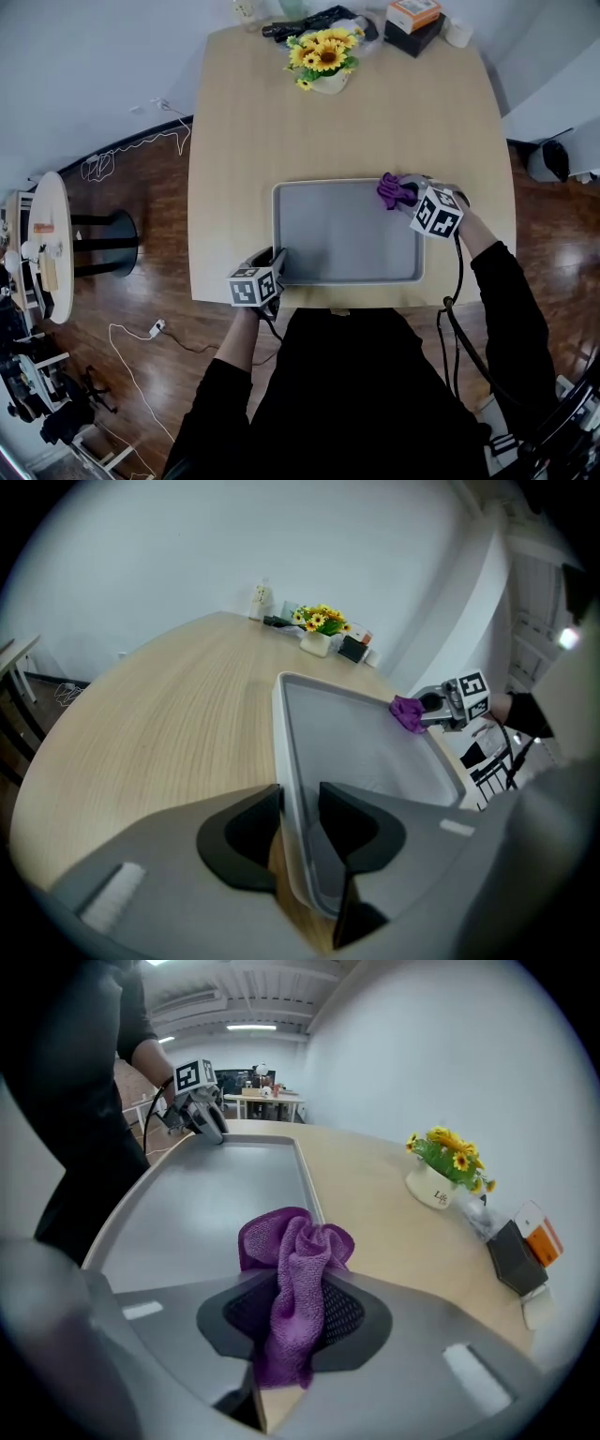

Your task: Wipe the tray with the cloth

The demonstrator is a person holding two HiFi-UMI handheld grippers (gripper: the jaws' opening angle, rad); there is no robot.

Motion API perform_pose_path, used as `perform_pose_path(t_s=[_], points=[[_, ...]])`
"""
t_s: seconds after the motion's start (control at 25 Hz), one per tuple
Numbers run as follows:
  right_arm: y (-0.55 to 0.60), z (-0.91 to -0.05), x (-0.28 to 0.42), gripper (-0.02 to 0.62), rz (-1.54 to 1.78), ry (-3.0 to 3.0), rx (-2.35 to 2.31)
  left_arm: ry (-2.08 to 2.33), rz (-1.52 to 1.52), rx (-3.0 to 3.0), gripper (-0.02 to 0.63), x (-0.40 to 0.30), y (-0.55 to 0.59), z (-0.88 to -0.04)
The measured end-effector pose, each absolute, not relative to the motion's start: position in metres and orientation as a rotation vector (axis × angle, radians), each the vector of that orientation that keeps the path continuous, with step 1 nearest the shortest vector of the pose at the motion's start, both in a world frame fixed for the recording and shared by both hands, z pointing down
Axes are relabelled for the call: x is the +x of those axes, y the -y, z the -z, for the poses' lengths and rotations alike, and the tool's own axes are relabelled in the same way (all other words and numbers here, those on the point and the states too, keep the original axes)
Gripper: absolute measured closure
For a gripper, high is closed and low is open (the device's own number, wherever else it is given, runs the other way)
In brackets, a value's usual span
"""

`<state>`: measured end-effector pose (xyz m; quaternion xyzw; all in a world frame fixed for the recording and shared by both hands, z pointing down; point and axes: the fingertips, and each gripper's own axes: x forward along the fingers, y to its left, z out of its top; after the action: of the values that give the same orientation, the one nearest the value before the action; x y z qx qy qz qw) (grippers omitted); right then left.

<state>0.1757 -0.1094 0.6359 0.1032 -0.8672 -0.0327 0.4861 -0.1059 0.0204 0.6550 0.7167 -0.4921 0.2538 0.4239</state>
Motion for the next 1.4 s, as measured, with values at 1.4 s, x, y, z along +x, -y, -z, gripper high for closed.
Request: perform_pose_path(t_s=[1.4], points=[[-0.076, -0.64, -0.073, 0.508, -0.016, 2.231, 0.038, 1.19, -0.573, 1.986, 0.483, -0.133, -0.028, -0.604]])
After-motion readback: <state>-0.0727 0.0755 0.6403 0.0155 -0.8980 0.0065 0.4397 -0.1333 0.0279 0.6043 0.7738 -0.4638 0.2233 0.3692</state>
